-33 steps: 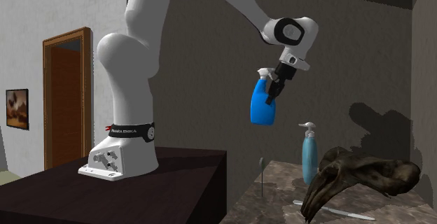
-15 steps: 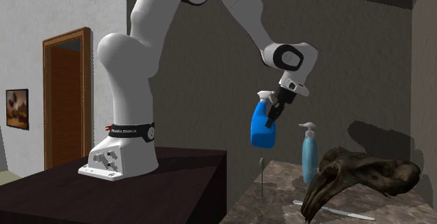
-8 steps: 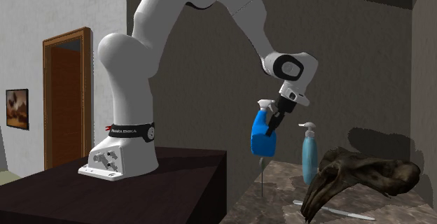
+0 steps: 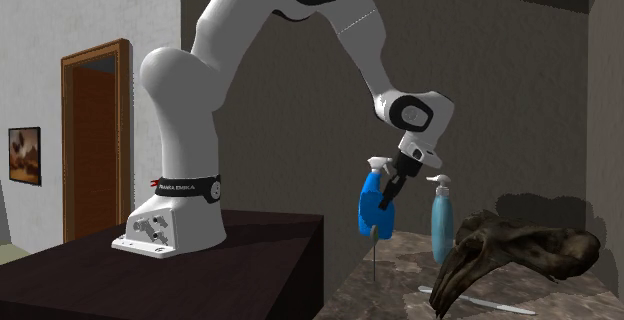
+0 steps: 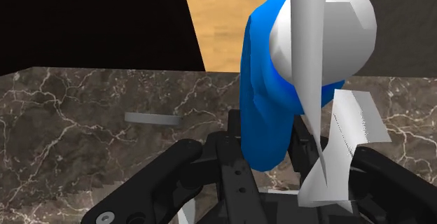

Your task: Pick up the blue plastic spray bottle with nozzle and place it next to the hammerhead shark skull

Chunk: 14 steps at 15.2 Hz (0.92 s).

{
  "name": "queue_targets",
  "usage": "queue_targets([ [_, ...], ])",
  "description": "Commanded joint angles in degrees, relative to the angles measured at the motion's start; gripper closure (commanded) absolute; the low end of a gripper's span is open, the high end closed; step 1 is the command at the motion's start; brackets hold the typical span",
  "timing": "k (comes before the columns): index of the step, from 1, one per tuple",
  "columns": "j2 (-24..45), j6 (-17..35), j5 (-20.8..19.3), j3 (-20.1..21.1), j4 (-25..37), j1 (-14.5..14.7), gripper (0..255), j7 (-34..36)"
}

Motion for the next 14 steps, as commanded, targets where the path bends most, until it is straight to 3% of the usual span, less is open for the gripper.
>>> queue_targets([
  [1, 1.1, 0.9, -0.1, -0.1, 0.2, 0.1, 255, -0.2],
  [14, 8.3, 6.0, -0.8, -1.0, 2.2, 1.0, 255, -1.2],
])
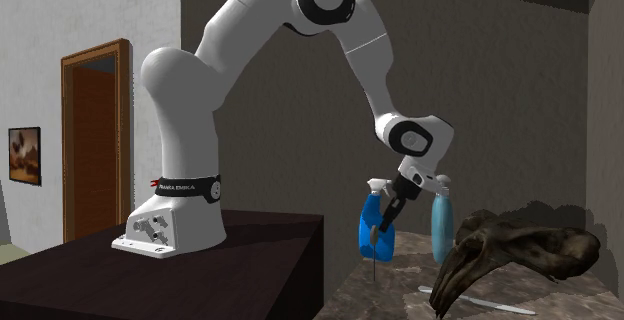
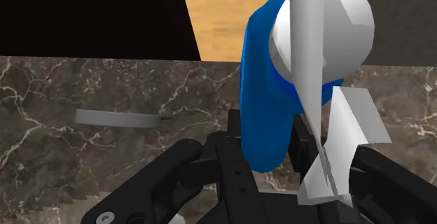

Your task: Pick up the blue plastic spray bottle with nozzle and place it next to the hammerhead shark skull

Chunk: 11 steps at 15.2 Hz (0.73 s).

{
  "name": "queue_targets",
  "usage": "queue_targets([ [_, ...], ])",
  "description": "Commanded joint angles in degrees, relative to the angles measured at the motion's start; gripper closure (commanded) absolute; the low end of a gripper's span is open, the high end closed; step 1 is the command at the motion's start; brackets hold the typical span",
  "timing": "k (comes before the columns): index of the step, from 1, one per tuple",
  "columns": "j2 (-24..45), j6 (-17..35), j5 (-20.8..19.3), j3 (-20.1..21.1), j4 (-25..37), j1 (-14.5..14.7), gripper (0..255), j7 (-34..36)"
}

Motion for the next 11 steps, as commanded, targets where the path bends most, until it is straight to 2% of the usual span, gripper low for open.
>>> queue_targets([
  [1, 0.1, 0.1, 0.0, 0.0, 0.0, 0.0, 255, 0.0],
  [5, 0.1, 0.1, 0.0, 0.0, 0.0, 0.0, 255, 0.0],
  [6, 0.1, 0.1, 0.0, 0.0, 0.0, 0.0, 0, 0.0],
  [11, 0.1, 0.1, 0.0, 0.0, 0.0, 0.0, 0, 0.0],
])
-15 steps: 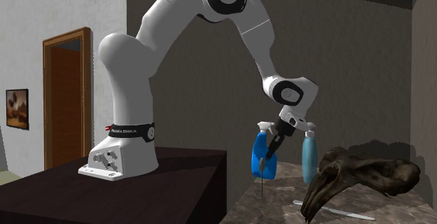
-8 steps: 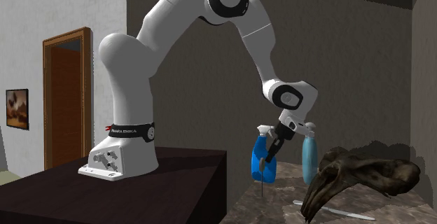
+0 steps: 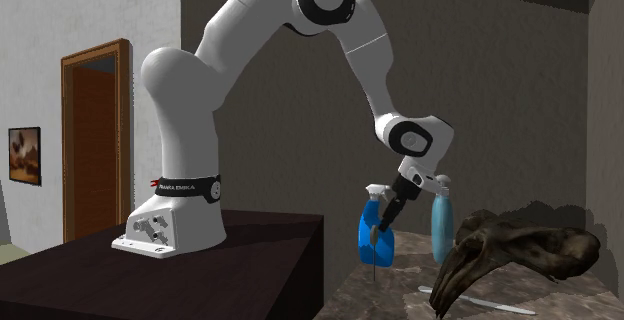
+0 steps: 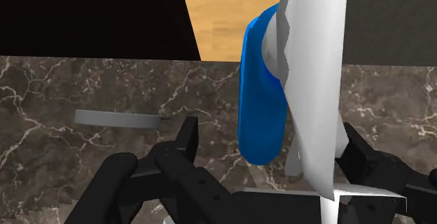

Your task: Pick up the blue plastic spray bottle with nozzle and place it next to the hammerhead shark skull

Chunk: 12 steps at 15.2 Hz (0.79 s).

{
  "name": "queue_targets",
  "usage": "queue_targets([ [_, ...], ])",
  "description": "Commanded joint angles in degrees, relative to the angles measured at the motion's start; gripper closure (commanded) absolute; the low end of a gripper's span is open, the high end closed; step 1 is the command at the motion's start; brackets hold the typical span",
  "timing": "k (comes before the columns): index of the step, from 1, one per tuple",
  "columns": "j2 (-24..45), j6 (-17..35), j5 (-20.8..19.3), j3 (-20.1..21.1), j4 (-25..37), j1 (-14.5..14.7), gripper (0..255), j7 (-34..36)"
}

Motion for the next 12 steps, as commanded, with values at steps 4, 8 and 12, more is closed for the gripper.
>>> queue_targets([
  [4, -3.8, -6.2, -0.3, -0.2, 2.2, -1.2, 0, 0.2],
  [8, -3.8, -6.2, -0.3, -0.2, 2.2, -1.2, 0, 0.2],
  [12, -3.8, -6.2, -0.3, -0.2, 2.2, -1.2, 0, 0.2],
])
